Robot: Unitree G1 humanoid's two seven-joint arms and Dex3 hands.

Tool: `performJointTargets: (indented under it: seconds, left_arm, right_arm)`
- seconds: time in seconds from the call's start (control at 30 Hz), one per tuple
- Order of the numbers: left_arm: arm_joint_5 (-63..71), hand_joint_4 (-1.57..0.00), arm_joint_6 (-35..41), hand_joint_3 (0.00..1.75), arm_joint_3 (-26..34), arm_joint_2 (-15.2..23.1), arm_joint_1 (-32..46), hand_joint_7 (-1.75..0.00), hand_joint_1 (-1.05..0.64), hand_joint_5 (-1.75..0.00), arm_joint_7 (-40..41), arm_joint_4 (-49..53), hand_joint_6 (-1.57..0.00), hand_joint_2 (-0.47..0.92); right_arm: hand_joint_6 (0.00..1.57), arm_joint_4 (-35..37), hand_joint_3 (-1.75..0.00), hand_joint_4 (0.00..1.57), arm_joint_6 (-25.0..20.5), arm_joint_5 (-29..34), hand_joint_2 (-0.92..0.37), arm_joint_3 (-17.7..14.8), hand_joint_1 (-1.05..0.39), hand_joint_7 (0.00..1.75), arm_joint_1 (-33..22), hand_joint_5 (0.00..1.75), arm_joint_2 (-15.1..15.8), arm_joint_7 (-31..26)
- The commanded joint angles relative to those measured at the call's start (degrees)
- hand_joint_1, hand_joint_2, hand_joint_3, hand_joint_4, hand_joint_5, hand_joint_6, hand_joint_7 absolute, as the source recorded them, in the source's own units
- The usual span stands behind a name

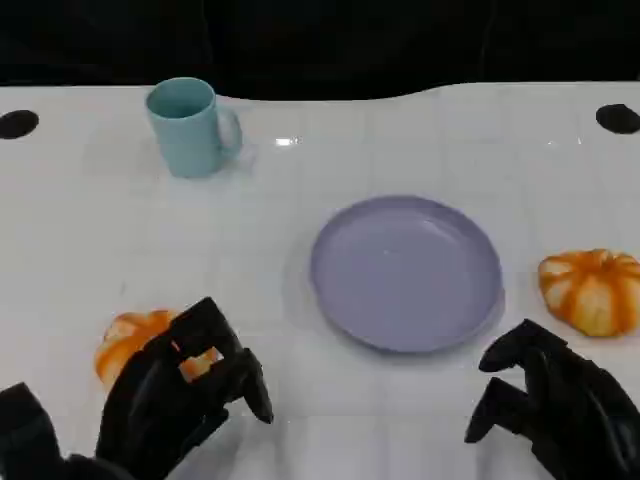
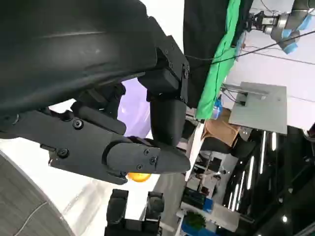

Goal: Grasp the bread from the table and place it into the plate.

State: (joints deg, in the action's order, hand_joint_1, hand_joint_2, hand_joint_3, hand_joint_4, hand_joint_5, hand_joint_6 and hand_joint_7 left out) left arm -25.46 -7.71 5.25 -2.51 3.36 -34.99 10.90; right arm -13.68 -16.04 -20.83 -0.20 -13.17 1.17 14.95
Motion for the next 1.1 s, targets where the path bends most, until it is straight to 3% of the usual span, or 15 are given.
performJointTargets:
  seconds: [0.03,0.8,0.9,0.97,1.07,1.1]
  left_arm:
    - [-0.8,-0.8,-0.4,0.26,0.4,0.5,0.0,-1.73,-0.59,-1.75,-0.7,0.1,-0.59,0.92]
    - [0.0,-0.78,-0.8,0.27,0.5,1.0,0.3,-1.7,-0.58,-1.75,-0.2,-0.7,-0.58,0.92]
    - [1.3,-0.7,-3.0,0.32,0.4,1.5,0.0,-1.45,-0.6,-1.72,-0.5,-0.2,-0.61,0.92]
    - [2.8,-0.67,-4.7,0.33,0.2,2.3,-0.2,-1.37,-0.61,-1.71,-0.4,-0.1,-0.62,0.92]
    - [5.2,-0.62,-7.1,0.28,-0.1,3.8,-0.5,-0.91,-0.6,-1.44,-0.2,-0.2,-0.69,0.92]
    - [5.3,-0.62,-7.3,0.28,-0.2,3.9,-0.6,-0.86,-0.6,-1.42,-0.2,-0.2,-0.7,0.92]
  right_arm:
    - [0.45,-0.4,-0.51,0.63,0.4,0.0,-0.92,-0.6,-0.53,1.7,0.2,1.75,0.4,-0.2]
    - [0.44,-0.9,-0.51,0.61,0.2,0.1,-0.92,-0.3,-0.52,1.69,0.0,1.75,-0.1,-0.7]
    - [0.44,-0.8,-0.5,0.61,0.4,0.3,-0.92,-0.1,-0.52,1.69,0.1,1.75,-0.2,-0.8]
    - [0.44,-0.7,-0.5,0.61,0.4,0.3,-0.92,0.0,-0.52,1.69,0.2,1.75,-0.2,-0.8]
    - [0.43,-0.6,-0.51,0.61,0.4,0.4,-0.92,0.1,-0.52,1.68,0.3,1.75,-0.3,-0.9]
    - [0.43,-0.6,-0.51,0.61,0.4,0.4,-0.92,0.1,-0.52,1.68,0.3,1.75,-0.3,-0.9]
